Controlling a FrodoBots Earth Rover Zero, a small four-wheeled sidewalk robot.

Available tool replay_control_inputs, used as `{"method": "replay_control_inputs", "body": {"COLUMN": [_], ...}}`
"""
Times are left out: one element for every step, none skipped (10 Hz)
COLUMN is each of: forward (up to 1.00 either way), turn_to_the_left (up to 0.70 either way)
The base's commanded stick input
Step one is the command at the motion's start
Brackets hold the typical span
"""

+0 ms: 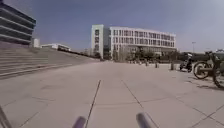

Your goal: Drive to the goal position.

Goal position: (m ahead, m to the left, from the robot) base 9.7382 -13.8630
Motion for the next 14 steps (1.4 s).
{"method": "replay_control_inputs", "body": {"forward": [1.0,1.0,1.0,1.0,1.0,1.0,1.0,1.0,1.0,1.0,1.0,1.0,1.0,1.0], "turn_to_the_left": [0.0,0.0,0.0,0.0,0.0,0.0,0.0,0.0,0.0,0.0,0.0,0.0,0.0,0.0]}}
